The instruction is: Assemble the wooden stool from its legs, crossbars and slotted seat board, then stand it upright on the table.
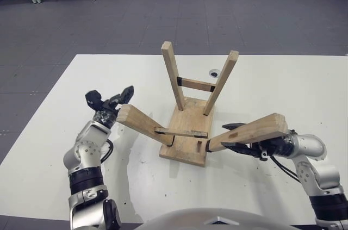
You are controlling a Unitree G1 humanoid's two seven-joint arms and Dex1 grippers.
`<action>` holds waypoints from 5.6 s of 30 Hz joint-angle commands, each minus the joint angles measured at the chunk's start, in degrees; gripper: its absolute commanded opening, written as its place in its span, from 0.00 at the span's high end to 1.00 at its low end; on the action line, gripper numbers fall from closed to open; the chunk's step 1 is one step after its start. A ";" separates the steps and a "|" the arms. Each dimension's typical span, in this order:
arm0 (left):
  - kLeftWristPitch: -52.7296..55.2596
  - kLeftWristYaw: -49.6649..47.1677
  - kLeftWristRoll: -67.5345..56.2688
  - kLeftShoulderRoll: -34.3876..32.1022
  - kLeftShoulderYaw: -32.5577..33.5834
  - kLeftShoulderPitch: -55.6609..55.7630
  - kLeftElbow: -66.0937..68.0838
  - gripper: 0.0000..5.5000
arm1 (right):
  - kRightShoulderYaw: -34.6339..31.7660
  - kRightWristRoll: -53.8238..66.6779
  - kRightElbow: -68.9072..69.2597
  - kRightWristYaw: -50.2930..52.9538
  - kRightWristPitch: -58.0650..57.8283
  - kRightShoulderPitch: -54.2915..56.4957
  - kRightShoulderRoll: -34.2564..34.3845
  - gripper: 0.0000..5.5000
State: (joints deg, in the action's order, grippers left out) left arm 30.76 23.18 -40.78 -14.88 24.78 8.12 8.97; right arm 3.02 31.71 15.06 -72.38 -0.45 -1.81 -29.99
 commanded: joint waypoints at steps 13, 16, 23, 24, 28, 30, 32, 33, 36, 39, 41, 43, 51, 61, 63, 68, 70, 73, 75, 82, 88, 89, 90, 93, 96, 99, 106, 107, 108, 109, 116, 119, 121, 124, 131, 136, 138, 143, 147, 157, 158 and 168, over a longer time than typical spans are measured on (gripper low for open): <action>0.30 1.03 2.40 2.26 -7.02 -1.98 -2.73 0.13 | 5.67 -7.94 -6.17 3.13 9.59 -2.83 2.39 0.63; 0.45 0.74 2.48 2.60 -7.29 -2.64 -3.73 0.13 | 6.15 -8.51 -6.61 3.68 10.54 -1.43 1.90 0.63; -0.11 -1.10 2.55 4.60 -7.49 -4.49 -6.95 0.13 | 9.81 -15.17 -8.11 9.50 0.25 4.80 -1.17 0.63; -0.05 -1.23 2.46 4.57 -7.33 -4.61 -7.32 0.13 | 10.24 -15.54 -8.58 10.15 -1.29 5.77 -1.56 0.63; -0.25 -1.95 2.18 4.14 -5.95 -5.03 -8.46 0.13 | 10.86 -14.21 -8.50 10.74 -6.37 8.30 -2.89 0.63; -0.30 -2.22 2.13 3.90 -5.34 -5.20 -8.96 0.13 | 10.76 -13.35 -8.39 10.59 -7.81 9.63 -2.93 0.63; -0.10 -2.32 1.93 3.32 -4.60 -5.22 -9.61 0.13 | 10.71 -12.36 -8.89 10.00 -9.18 10.99 -2.66 0.63; 0.17 -2.26 1.80 2.80 -4.32 -5.14 -10.12 0.13 | 10.71 -12.16 -9.36 9.71 -9.61 11.68 -2.57 0.63; 2.00 -3.10 1.64 0.32 -3.60 -4.24 -13.98 0.13 | 11.07 -12.89 -10.81 9.21 -9.24 13.53 -2.70 0.63; 6.13 -8.37 2.22 -3.48 -3.12 -2.13 -23.33 0.13 | 11.04 -13.03 -10.76 9.45 -8.78 13.18 -2.70 0.63; 9.80 -13.17 0.32 -5.17 -3.08 1.07 -32.83 0.13 | 10.94 -13.17 -10.41 9.94 -8.44 12.03 -2.81 0.63; 14.59 -16.62 -4.99 -6.71 -3.52 5.71 -41.21 0.13 | 10.75 -13.21 -9.98 10.67 -8.40 10.84 -2.83 0.63; 30.57 -35.03 -31.39 -12.05 -8.64 23.40 -51.27 0.21 | 11.03 -14.30 -12.09 13.07 -8.82 10.64 -2.76 0.63; 29.56 -52.85 -26.47 -9.83 -34.32 18.16 -52.97 0.50 | 12.62 -15.19 -13.88 15.68 -8.84 13.08 -1.39 0.63; 27.50 -51.54 -18.13 -9.95 -38.61 14.99 -52.00 0.50 | 12.76 -15.16 -14.05 15.79 -8.78 13.44 -1.33 0.63; 24.85 -47.67 -4.74 -8.67 -44.80 10.61 -51.08 0.50 | 13.63 -14.94 -15.41 15.13 -9.34 15.60 -0.77 0.63; 24.31 -46.24 -1.98 -7.48 -46.26 8.91 -50.83 0.50 | 14.15 -15.07 -15.41 15.65 -9.79 16.55 -0.20 0.63; 23.71 -43.41 1.92 -5.56 -48.70 6.11 -49.56 0.50 | 15.26 -15.58 -14.54 16.87 -11.27 17.60 1.11 0.63; 23.46 -41.38 4.24 -5.15 -49.33 5.71 -48.75 0.50 | 16.05 -15.99 -14.10 17.45 -12.06 17.71 1.46 0.63; 19.22 -33.61 14.79 -9.03 -51.58 -0.01 -42.20 0.50 | 16.13 -15.94 -12.42 17.08 -13.25 17.09 0.90 0.63; 12.55 -26.96 21.04 -10.75 -52.07 -6.74 -33.46 0.50 | 16.56 -15.45 -10.36 17.64 -15.17 16.92 1.14 0.63; 12.43 -26.97 20.62 -9.76 -51.12 -6.75 -34.25 0.50 | 17.25 -15.86 -10.37 17.65 -16.71 17.27 0.83 0.63; 12.35 -27.10 20.32 -8.76 -50.22 -6.70 -35.14 0.50 | 18.19 -16.39 -10.58 17.33 -18.28 17.77 0.40 0.63; 13.85 -27.99 17.96 -4.08 -45.87 -2.95 -39.90 0.50 | 21.84 -19.58 -13.45 16.09 -22.16 18.84 -1.50 0.63; 17.89 -29.97 12.70 2.72 -37.32 7.32 -45.28 0.50 | 25.47 -22.26 -15.06 15.49 -23.64 16.28 -5.34 0.63; 23.31 -32.36 7.51 7.60 -29.84 15.77 -47.97 0.50 | 26.00 -22.69 -15.91 17.20 -23.51 14.43 -6.38 0.63; 33.98 -40.80 -7.25 7.50 -8.39 42.53 -45.09 0.50 | 24.42 -21.40 -18.28 19.48 -22.52 13.66 -5.48 0.63; 34.38 -39.08 -5.81 2.47 -6.28 43.75 -42.10 0.50 | 24.50 -21.38 -18.17 19.55 -22.52 13.25 -5.68 0.63; 33.57 -35.83 -2.29 -4.54 -5.04 40.37 -39.61 0.50 | 24.40 -21.28 -17.99 19.79 -22.35 12.80 -5.67 0.63; 31.41 -32.55 0.82 -9.69 -3.55 35.46 -36.69 0.50 | 24.15 -21.07 -17.54 20.03 -22.21 12.31 -5.72 0.63; 11.82 -16.75 15.03 -14.20 -10.57 7.06 -18.81 0.50 | 23.62 -19.55 -14.55 20.08 -22.37 12.21 -7.00 0.63; 6.82 -11.32 13.63 -9.51 -13.90 2.63 -19.31 0.50 | 24.09 -19.38 -14.56 19.16 -22.33 13.22 -7.10 0.63; 6.83 -3.38 5.79 -4.43 -19.74 -0.18 -27.83 0.50 | 24.58 -19.29 -14.18 18.60 -22.48 13.42 -7.34 0.63; 9.12 0.66 0.80 -0.43 -30.33 -3.67 -39.50 0.50 | 25.55 -19.09 -13.93 17.54 -22.79 13.95 -8.05 0.63; 6.52 6.46 10.25 -10.28 -30.99 -10.51 -31.42 0.50 | 26.12 -16.74 -16.08 7.18 -15.95 13.52 -11.60 0.63; 1.43 6.82 13.44 -10.50 -25.82 -11.96 -21.12 0.50 | 24.56 -16.04 -22.47 -3.14 -8.07 18.02 -13.00 0.63; 0.32 6.89 14.06 -10.16 -25.29 -12.20 -19.64 0.50 | 24.24 -15.83 -25.01 -5.30 -5.76 20.27 -11.94 0.63; -1.13 6.40 15.07 -8.13 -26.56 -12.78 -19.71 0.50 | 22.34 -15.14 -27.68 -3.54 -3.12 23.78 -8.27 0.63; -2.14 5.94 16.53 -6.58 -27.45 -13.93 -19.55 0.51 | 19.00 -13.12 -25.95 0.91 -5.72 24.86 -5.33 0.51; -3.22 5.05 19.76 -5.91 -27.43 -16.33 -20.49 0.51 | 14.47 -22.37 -22.28 -2.18 -3.52 18.35 -19.30 0.33; -3.32 4.95 20.11 -5.82 -27.56 -16.45 -20.49 0.51 | 11.80 -23.27 -19.90 1.95 -6.19 16.21 -20.35 0.33; -5.81 1.19 22.49 -4.34 -25.72 -22.17 -21.01 0.51 | -26.20 17.91 24.75 63.05 -58.03 22.42 8.71 0.40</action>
State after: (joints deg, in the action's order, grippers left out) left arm 24.96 26.07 -19.80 -19.76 -2.02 -11.59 -11.79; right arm -16.82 40.87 32.14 -20.74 -51.55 17.16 -24.81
